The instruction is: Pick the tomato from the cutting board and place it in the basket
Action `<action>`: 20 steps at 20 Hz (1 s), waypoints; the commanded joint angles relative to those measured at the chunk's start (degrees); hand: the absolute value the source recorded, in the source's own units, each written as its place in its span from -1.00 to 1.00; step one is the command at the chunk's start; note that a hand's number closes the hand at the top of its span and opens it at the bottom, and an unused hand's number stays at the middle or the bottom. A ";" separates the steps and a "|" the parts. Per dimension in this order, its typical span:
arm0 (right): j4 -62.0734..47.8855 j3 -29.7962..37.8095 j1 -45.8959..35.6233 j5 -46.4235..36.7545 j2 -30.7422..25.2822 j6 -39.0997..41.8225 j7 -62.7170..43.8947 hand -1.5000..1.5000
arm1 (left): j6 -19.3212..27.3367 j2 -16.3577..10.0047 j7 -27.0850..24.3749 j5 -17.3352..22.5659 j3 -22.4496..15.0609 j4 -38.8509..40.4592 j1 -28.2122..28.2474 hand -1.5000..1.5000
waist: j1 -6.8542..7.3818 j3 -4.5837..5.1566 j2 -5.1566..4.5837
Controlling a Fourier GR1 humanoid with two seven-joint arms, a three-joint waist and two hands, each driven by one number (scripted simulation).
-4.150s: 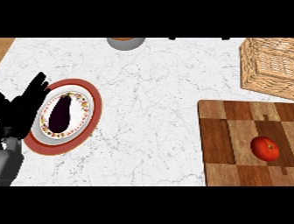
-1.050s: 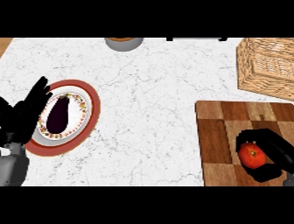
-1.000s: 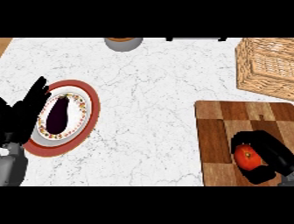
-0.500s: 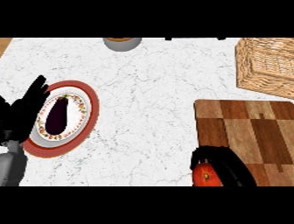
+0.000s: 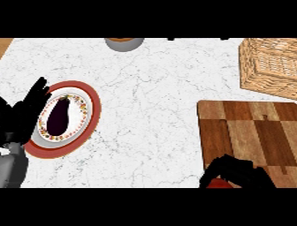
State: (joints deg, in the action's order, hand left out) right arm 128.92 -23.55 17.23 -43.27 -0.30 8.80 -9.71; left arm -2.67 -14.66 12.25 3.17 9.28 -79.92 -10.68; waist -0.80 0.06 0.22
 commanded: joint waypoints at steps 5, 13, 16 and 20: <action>12.03 7.47 -15.91 0.13 0.30 6.00 -22.67 1.00 | -0.19 -0.11 -0.78 -0.90 -0.38 -0.97 0.47 0.00 | 1.15 0.02 -0.23; 5.87 19.85 -38.38 2.34 -1.37 11.27 -34.50 1.00 | -0.39 -0.15 -0.90 -0.77 0.73 4.28 -2.90 0.00 | 0.61 -0.01 -0.28; -0.34 27.94 -50.08 4.53 -2.75 11.41 -37.73 1.00 | -1.47 -0.56 1.58 0.12 -0.01 -4.18 1.93 0.00 | 1.45 -0.03 -0.13; -7.31 33.51 -55.03 5.60 -8.99 11.45 -36.24 1.00 | -1.56 -0.94 0.30 -0.14 0.88 -1.42 0.10 0.00 | 1.00 -0.04 -0.18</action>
State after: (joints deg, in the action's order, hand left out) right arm 125.10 4.53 -31.54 -39.13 -5.15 18.81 -44.17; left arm -3.67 -15.17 13.50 3.01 9.63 -81.17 -11.42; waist 0.30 0.04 0.00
